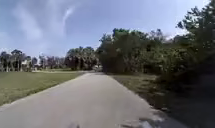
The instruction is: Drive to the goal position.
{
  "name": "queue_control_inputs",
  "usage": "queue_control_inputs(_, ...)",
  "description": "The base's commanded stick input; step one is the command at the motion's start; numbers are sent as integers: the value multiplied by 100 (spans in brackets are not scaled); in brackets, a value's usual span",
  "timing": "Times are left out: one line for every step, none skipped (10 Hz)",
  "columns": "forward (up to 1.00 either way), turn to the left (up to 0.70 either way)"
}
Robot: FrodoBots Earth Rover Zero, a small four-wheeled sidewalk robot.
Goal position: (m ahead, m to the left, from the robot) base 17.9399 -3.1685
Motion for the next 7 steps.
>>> queue_control_inputs(70,0)
queue_control_inputs(70,0)
queue_control_inputs(70,0)
queue_control_inputs(70,0)
queue_control_inputs(70,0)
queue_control_inputs(70,0)
queue_control_inputs(70,0)
